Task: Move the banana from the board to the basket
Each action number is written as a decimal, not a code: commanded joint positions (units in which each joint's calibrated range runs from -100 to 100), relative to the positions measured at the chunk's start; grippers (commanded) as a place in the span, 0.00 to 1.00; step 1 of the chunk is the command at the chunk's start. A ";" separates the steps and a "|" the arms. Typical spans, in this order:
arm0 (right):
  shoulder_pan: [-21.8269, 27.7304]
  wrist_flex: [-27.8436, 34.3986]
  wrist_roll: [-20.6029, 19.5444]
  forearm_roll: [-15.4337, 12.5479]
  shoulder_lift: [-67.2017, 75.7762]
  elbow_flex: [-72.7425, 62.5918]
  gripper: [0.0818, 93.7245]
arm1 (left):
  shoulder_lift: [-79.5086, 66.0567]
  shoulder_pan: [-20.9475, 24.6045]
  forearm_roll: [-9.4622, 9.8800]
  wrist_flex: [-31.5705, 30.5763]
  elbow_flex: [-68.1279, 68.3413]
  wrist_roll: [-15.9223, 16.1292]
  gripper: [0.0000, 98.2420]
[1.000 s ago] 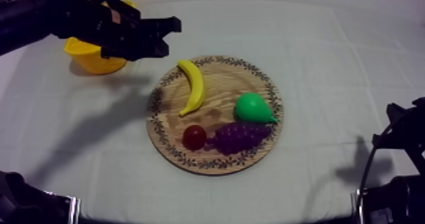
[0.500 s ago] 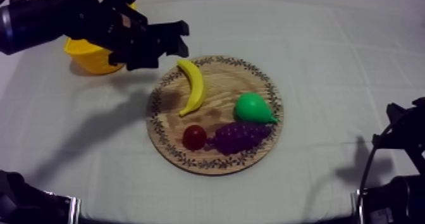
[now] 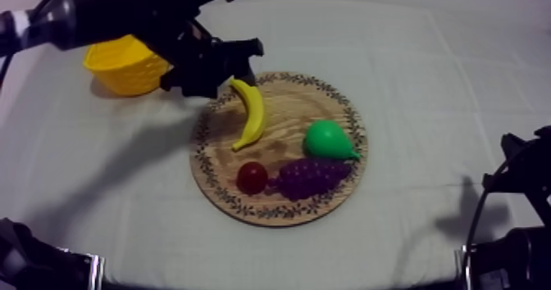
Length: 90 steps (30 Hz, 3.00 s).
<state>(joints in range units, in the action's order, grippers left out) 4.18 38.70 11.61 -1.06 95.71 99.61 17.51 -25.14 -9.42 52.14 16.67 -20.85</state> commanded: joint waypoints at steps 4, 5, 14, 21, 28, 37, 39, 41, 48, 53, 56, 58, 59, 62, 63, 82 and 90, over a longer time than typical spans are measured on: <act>0.03 0.01 -0.01 0.01 0.05 0.05 0.00 | 8.16 1.15 -1.38 6.04 -7.16 2.52 0.62; 0.03 0.01 -0.01 0.01 0.05 0.05 0.00 | 9.39 1.20 -1.53 7.05 -8.57 2.76 0.61; 0.03 0.01 -0.01 0.01 0.05 0.05 0.00 | 17.06 0.75 -3.36 11.84 -15.83 4.52 0.55; 0.03 0.01 -0.01 0.01 0.05 0.05 0.00 | 20.99 0.27 -5.11 13.91 -17.47 6.60 0.50; 0.03 0.01 -0.01 0.01 0.05 0.05 0.00 | 23.88 -0.09 -5.94 17.12 -20.32 8.45 0.43; 0.03 0.01 -0.01 0.01 0.05 0.05 0.00 | 24.03 -0.34 -4.53 19.71 -23.65 10.09 0.35; 0.03 0.01 -0.01 0.01 0.05 0.05 0.00 | 22.92 -0.32 -3.18 21.22 -25.24 9.35 0.35; 0.03 0.01 -0.01 0.01 0.05 0.05 0.00 | 21.18 -0.15 -1.57 23.31 -27.02 8.55 0.35; 0.03 0.01 -0.01 0.01 0.05 0.05 0.00 | 13.51 3.57 4.65 34.09 -37.18 6.03 0.34; 0.03 0.01 -0.01 0.01 0.05 0.05 0.00 | 9.93 8.86 7.69 39.83 -42.90 6.51 0.35; 0.03 0.01 -0.01 0.01 0.05 0.05 0.00 | 9.16 12.68 8.74 41.41 -44.15 7.53 0.35; 0.03 0.01 -0.01 0.01 0.05 0.05 0.00 | 9.13 15.04 9.46 41.89 -44.26 8.06 0.35; 0.03 0.01 -0.01 0.01 0.05 0.05 0.00 | 9.19 16.13 9.84 42.03 -44.09 8.24 0.35; 0.03 0.01 -0.01 0.01 0.05 0.05 0.00 | 9.86 18.89 10.72 41.84 -43.03 8.90 0.35; 0.03 0.01 -0.01 0.01 0.05 0.05 0.00 | 10.24 19.63 10.91 41.55 -42.69 9.09 0.35; 0.03 0.01 -0.01 0.01 0.05 0.05 0.00 | 24.43 22.87 9.70 35.05 -45.28 10.86 0.36; 0.03 0.01 -0.01 0.01 0.05 0.05 0.00 | 29.85 23.12 8.97 34.54 -48.75 11.79 0.38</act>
<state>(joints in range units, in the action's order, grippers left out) 4.18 38.70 11.61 -1.06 95.71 99.61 46.76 -2.05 -0.31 86.77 -31.85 -9.24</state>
